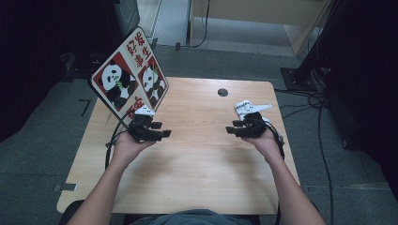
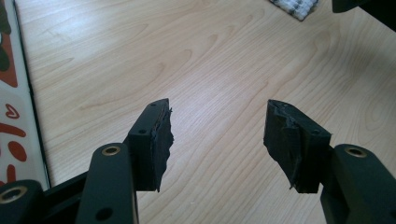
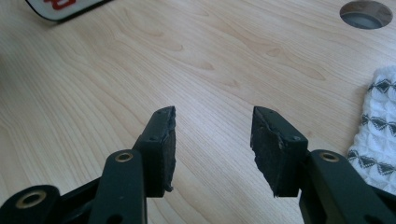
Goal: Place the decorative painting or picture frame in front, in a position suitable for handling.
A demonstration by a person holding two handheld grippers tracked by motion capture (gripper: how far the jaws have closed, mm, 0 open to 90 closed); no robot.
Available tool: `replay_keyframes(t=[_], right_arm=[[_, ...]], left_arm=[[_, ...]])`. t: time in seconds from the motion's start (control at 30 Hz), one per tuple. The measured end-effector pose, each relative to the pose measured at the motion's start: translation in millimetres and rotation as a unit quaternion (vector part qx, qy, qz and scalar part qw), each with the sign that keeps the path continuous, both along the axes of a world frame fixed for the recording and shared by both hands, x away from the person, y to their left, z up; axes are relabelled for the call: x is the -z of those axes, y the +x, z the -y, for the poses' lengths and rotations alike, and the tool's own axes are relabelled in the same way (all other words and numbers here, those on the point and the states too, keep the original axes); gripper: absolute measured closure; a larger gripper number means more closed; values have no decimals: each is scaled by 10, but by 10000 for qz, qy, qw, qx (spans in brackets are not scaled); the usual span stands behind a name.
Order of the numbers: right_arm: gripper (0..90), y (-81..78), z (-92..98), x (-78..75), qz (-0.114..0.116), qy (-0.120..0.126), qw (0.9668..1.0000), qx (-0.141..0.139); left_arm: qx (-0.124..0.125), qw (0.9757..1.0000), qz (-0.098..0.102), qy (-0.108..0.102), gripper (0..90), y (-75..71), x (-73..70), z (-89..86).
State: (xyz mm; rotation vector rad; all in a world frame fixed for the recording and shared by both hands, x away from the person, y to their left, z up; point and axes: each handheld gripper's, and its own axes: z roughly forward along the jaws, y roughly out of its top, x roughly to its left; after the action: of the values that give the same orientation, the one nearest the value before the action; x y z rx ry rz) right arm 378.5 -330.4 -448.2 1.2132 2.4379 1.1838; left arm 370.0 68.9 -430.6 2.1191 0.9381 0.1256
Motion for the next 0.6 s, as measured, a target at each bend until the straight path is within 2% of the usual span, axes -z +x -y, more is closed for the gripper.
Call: replay_keyframes(t=[0.07,0.4,0.6], right_arm=[[509,7,14,-8,23,61,10000,25],[462,13,-2,28,-33,-161,9999,-2],[483,9,-9,34,-101,-163,9998,-59]], left_arm=[[-11,10000,-21,-7,417,2,0,-2],[14,10000,-26,-1,417,-9,-2,14],[7,10000,-45,-9,417,-6,-2,10]])
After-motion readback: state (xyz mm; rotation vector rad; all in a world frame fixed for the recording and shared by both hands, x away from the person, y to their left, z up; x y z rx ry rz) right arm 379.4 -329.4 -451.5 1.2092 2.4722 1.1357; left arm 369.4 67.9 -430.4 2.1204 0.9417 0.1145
